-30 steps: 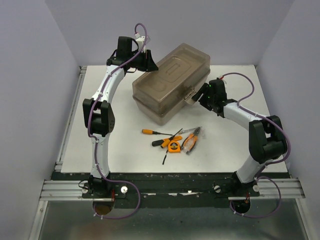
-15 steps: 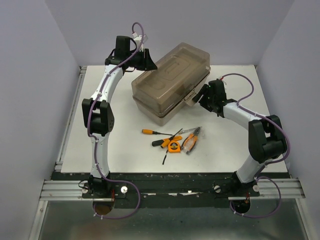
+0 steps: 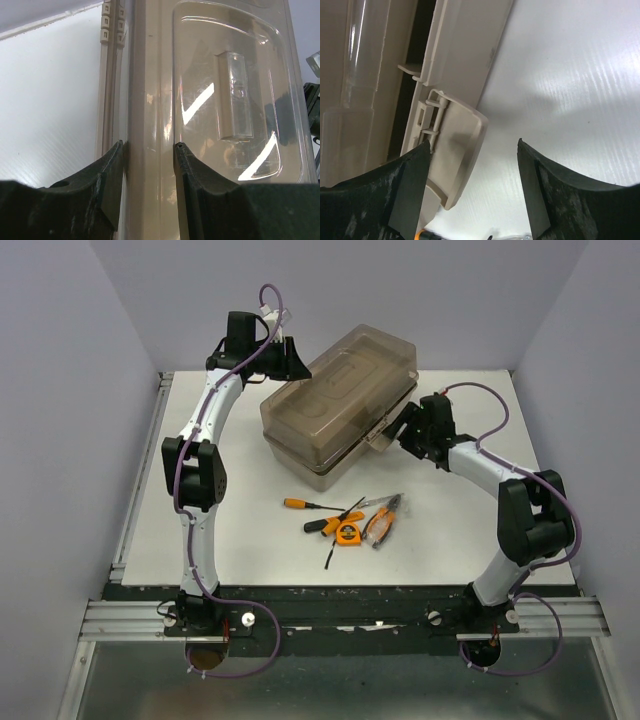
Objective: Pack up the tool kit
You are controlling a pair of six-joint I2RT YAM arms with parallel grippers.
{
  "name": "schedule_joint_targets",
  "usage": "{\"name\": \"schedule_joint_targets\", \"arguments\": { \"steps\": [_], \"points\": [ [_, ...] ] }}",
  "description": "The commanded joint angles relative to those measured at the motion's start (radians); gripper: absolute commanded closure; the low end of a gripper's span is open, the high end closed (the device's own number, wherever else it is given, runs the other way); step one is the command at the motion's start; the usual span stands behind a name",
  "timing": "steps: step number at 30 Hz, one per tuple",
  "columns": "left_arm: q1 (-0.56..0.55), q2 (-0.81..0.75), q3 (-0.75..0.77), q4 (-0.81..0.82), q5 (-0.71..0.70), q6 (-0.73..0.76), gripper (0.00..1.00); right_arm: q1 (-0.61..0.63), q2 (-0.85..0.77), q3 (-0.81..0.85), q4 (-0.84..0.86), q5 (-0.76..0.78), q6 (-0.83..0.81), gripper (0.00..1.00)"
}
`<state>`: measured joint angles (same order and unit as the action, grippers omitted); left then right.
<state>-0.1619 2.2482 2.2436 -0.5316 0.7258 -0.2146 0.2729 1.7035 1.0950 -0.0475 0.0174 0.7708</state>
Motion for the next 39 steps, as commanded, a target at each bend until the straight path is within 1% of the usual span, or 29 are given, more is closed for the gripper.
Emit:
{"name": "schedule_joint_targets", "arguments": {
  "steps": [1,2,9,22,29,39],
  "points": [
    [0.030,0.025,-0.022,-0.076,-0.012,-0.003,0.70,-0.006,-0.004,0.011,0.037,-0.074,0.036,0.22],
    [0.028,0.025,-0.022,-0.076,-0.012,-0.003,0.70,-0.006,-0.004,0.008,0.070,-0.080,0.039,0.22],
    [0.028,0.025,-0.024,-0.076,-0.014,-0.002,0.70,-0.006,0.025,0.008,0.135,-0.128,0.079,0.20],
    [0.028,0.025,-0.022,-0.074,-0.011,0.000,0.70,-0.008,0.126,0.008,0.238,-0.175,0.147,0.19],
    [0.035,0.027,-0.026,-0.079,-0.048,0.012,0.70,-0.008,0.137,-0.027,0.221,-0.123,0.163,0.19],
    [0.094,0.060,-0.015,-0.062,-0.057,0.006,0.71,-0.009,0.177,-0.020,0.193,-0.108,0.170,0.19]
  ]
}}
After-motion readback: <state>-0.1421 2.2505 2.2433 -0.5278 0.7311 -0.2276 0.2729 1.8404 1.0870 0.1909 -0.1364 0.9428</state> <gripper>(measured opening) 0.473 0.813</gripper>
